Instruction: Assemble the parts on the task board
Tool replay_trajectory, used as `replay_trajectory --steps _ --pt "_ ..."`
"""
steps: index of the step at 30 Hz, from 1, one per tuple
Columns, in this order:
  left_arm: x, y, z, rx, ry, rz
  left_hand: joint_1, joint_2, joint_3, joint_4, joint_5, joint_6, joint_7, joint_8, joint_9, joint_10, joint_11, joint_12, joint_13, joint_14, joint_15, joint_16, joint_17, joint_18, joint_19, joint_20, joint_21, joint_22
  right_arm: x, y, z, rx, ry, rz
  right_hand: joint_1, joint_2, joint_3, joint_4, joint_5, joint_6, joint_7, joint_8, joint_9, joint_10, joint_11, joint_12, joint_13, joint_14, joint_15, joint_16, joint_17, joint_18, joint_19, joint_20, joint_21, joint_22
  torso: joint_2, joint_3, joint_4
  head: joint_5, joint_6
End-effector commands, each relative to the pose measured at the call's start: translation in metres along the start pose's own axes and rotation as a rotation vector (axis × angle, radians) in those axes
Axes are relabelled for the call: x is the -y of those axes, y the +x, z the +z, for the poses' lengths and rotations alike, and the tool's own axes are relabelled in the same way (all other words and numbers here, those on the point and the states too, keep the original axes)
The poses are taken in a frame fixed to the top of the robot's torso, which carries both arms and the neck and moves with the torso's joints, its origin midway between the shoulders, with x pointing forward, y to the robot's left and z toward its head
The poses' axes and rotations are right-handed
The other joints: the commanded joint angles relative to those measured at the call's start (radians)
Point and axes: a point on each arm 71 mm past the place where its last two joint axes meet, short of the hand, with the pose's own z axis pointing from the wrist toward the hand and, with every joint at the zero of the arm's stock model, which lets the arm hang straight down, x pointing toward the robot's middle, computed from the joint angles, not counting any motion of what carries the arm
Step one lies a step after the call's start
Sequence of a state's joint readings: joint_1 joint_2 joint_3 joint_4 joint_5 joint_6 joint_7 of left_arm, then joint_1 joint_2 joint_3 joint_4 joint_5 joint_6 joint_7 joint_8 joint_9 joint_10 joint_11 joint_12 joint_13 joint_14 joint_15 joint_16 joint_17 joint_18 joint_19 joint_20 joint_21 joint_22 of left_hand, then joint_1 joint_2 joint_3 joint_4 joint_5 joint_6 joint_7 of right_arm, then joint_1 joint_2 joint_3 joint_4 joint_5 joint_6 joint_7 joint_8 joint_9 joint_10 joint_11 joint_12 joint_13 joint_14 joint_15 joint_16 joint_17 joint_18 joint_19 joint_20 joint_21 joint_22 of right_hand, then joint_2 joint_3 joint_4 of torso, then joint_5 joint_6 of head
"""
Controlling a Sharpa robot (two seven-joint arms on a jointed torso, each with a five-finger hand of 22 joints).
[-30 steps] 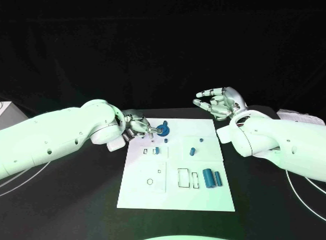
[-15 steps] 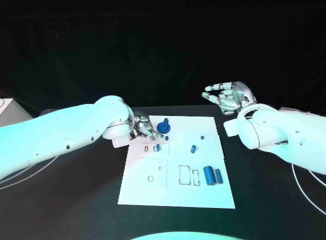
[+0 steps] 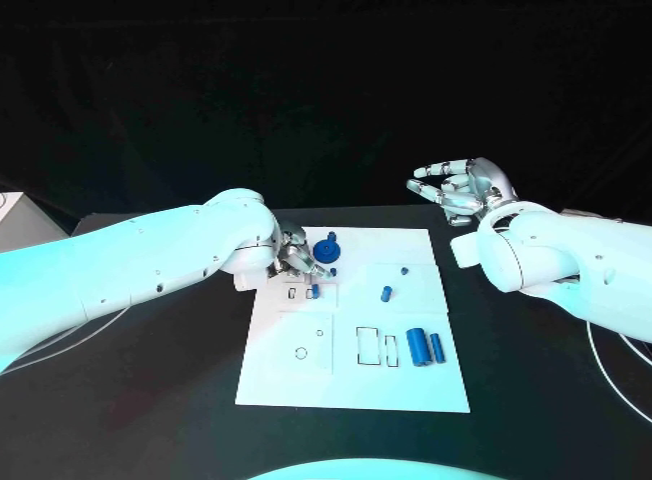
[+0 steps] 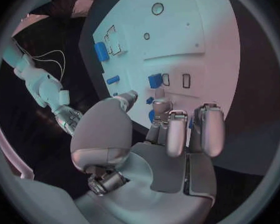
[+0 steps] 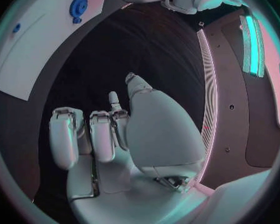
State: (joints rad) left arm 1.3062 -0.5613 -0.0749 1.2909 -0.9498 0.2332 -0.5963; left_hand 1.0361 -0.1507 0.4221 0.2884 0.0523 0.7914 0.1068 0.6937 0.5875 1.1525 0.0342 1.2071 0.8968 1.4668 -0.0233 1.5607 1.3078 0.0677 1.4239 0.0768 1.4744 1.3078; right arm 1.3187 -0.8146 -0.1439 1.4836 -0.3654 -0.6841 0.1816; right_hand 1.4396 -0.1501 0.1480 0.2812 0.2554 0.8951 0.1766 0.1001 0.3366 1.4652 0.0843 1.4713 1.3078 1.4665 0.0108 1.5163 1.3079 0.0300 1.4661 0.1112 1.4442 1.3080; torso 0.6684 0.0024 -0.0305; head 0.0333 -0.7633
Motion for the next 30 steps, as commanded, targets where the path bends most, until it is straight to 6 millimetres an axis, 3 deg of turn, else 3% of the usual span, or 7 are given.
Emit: replay_trajectory --steps 1,10,15,30 --pt "0.0037 0.0028 0.0012 -0.034 -0.002 0.029 0.012 0.003 -0.002 -0.002 -0.001 -0.007 0.002 -0.002 0.001 -0.005 0.002 -0.006 -0.001 0.093 -0.003 -0.004 0.233 -0.012 -0.003 -0.003 -0.006 0.008 -0.0009 0.0015 0.0003 -0.020 -0.004 -0.008 -0.004 -0.004 0.006 -0.001 0.007 -0.010 0.001 0.003 -0.001 0.005 0.007 -0.010 0.175 0.063 0.004 -0.005 0.107 0.007 0.029 0.006 -0.007 0.164 0.001 0.0002 0.0011 -0.003 -0.003" --pt "0.0023 0.0038 0.0055 -0.062 -0.017 0.043 0.025 0.008 0.003 -0.006 -0.001 -0.010 0.003 -0.003 0.008 -0.012 0.002 -0.010 -0.008 0.092 -0.002 -0.005 0.231 -0.011 -0.006 -0.002 -0.008 0.004 -0.0017 -0.0002 0.0007 -0.010 -0.006 -0.014 0.002 -0.013 0.021 -0.006 0.006 -0.019 0.001 0.008 0.001 -0.030 0.007 -0.048 0.143 0.052 0.003 -0.023 0.071 0.018 0.007 0.006 -0.052 0.132 0.000 -0.0011 0.0020 -0.002 -0.008" --pt "-0.0008 0.0022 0.0061 -0.057 -0.025 0.041 0.030 0.010 0.005 -0.006 -0.001 -0.011 0.004 -0.003 0.010 -0.014 0.003 -0.010 -0.008 0.092 -0.002 -0.005 0.230 -0.011 -0.008 -0.001 -0.009 0.000 -0.0021 -0.0005 0.0009 -0.006 -0.009 -0.019 0.002 -0.014 0.022 -0.007 0.005 -0.020 0.001 0.009 0.001 -0.031 0.007 -0.049 0.142 0.052 0.003 -0.024 0.070 0.018 0.006 0.006 -0.055 0.130 0.000 0.0007 0.0015 -0.003 -0.010" --pt "0.0004 0.0038 0.0057 -0.071 -0.020 0.046 0.056 0.007 0.012 -0.015 -0.001 -0.009 0.003 0.002 0.024 -0.013 0.003 -0.006 -0.003 0.092 -0.001 -0.005 0.230 -0.010 -0.009 0.000 -0.010 0.000 -0.0022 0.0000 0.0017 -0.008 -0.010 -0.027 0.002 -0.015 0.023 -0.007 0.004 -0.020 0.001 0.010 0.001 -0.029 0.007 -0.048 0.143 0.052 0.003 -0.024 0.072 0.018 0.007 0.006 -0.053 0.131 0.001 0.0013 0.0015 -0.005 -0.016"
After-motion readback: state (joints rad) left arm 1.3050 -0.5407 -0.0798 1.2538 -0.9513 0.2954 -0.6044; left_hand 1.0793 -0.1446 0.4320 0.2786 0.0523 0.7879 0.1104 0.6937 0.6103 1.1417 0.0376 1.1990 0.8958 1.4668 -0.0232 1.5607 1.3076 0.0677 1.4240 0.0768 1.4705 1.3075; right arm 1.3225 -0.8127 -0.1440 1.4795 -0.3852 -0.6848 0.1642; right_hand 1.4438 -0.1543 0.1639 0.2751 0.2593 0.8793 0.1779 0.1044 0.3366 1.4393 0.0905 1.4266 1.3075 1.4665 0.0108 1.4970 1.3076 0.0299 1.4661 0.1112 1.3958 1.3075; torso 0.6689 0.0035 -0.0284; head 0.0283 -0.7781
